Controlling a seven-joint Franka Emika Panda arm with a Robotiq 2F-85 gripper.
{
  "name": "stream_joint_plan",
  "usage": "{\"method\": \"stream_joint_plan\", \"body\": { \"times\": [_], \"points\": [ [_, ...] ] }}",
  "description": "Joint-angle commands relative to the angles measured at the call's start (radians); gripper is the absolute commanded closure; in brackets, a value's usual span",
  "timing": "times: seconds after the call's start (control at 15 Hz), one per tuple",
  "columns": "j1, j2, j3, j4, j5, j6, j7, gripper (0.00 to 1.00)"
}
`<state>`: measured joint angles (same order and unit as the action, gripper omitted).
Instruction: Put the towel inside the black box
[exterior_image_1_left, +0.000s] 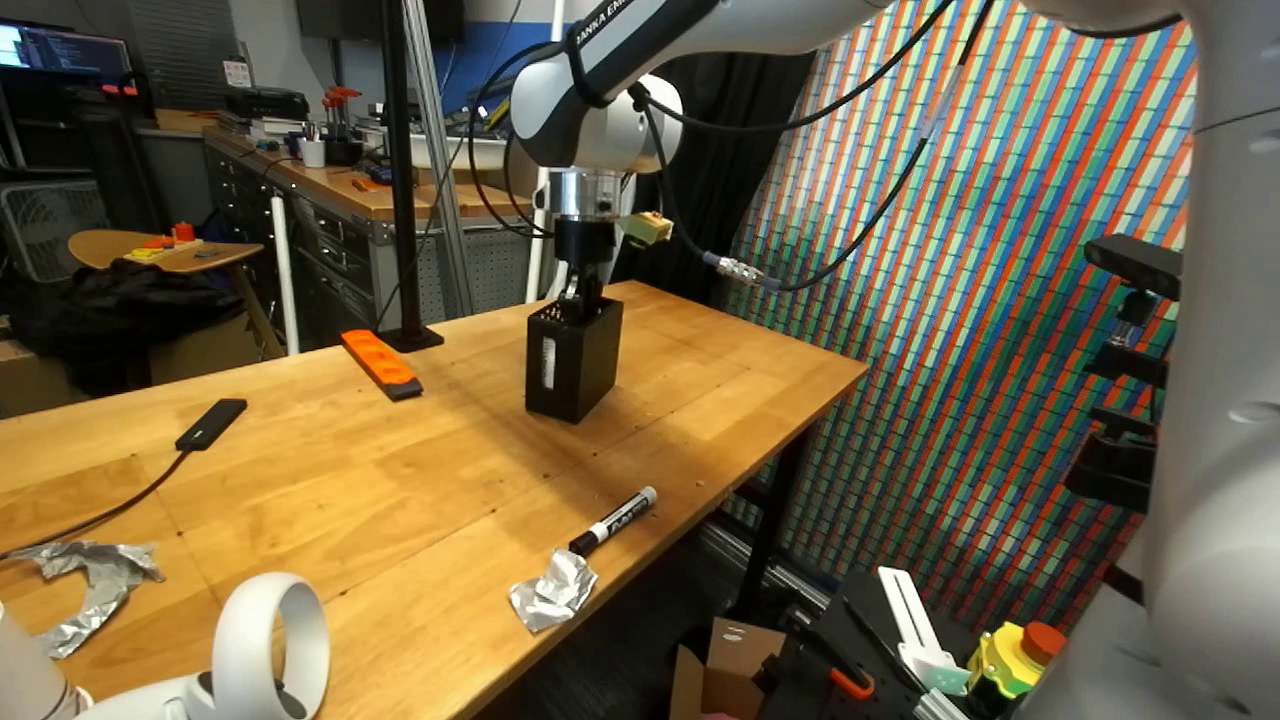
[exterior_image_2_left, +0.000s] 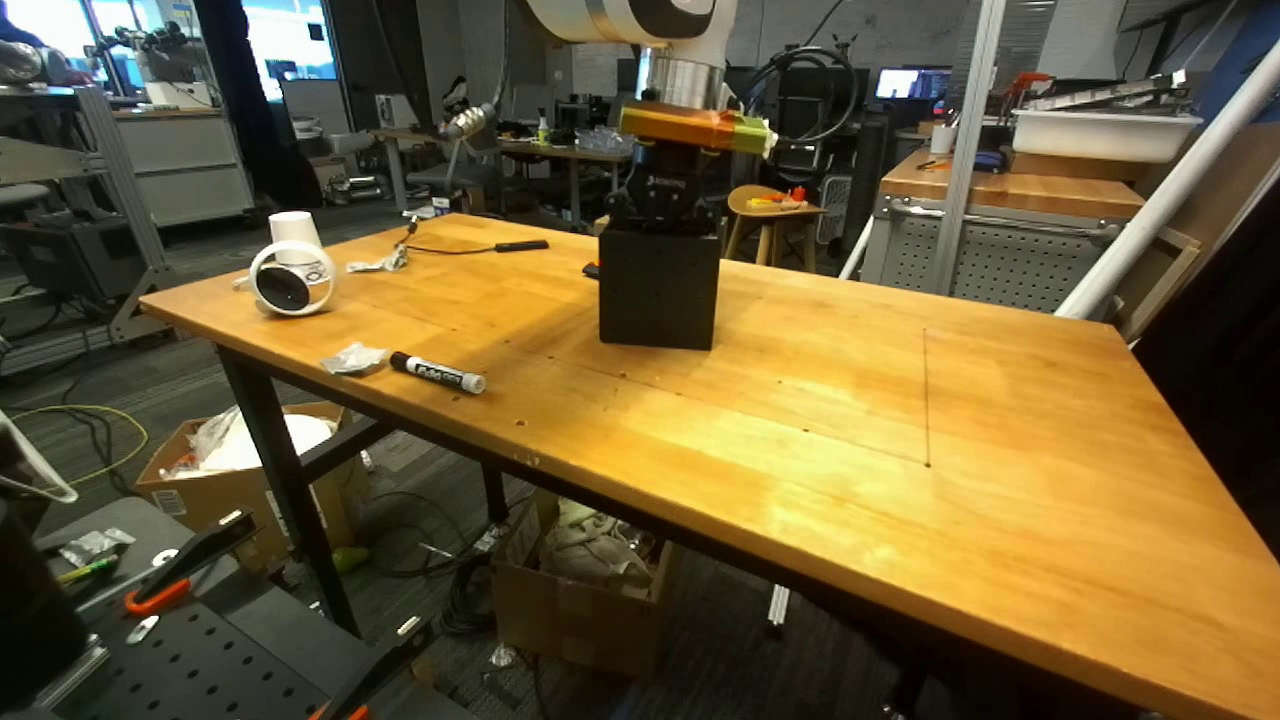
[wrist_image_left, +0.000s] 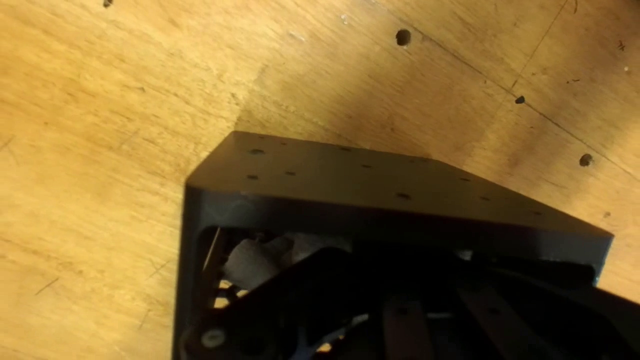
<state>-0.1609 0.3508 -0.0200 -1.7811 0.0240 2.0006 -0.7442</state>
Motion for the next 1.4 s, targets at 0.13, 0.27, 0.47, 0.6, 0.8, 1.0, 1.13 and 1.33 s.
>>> {"method": "stream_joint_plan", "body": {
  "times": [0.13, 0.27, 0.47, 0.6, 0.8, 1.0, 1.13, 1.33],
  "points": [
    [-0.011, -0.069, 0.000, -0.028, 0.019, 0.001, -0.007, 1.00],
    [-0.012, -0.088, -0.003, -0.035, 0.020, 0.007, -0.006, 1.00],
    [-0.015, -0.124, -0.007, -0.036, 0.025, 0.024, -0.006, 1.00],
    [-0.018, -0.147, -0.011, -0.026, 0.041, 0.033, -0.005, 1.00],
    [-0.021, -0.181, -0.021, -0.014, 0.074, 0.056, 0.000, 1.00],
    [-0.025, -0.213, -0.033, -0.013, 0.127, 0.093, 0.001, 0.99],
    [-0.033, -0.236, -0.039, -0.017, 0.199, 0.113, -0.008, 0.74],
    [-0.021, -0.215, -0.048, -0.003, 0.170, 0.089, 0.000, 0.79]
  ]
}}
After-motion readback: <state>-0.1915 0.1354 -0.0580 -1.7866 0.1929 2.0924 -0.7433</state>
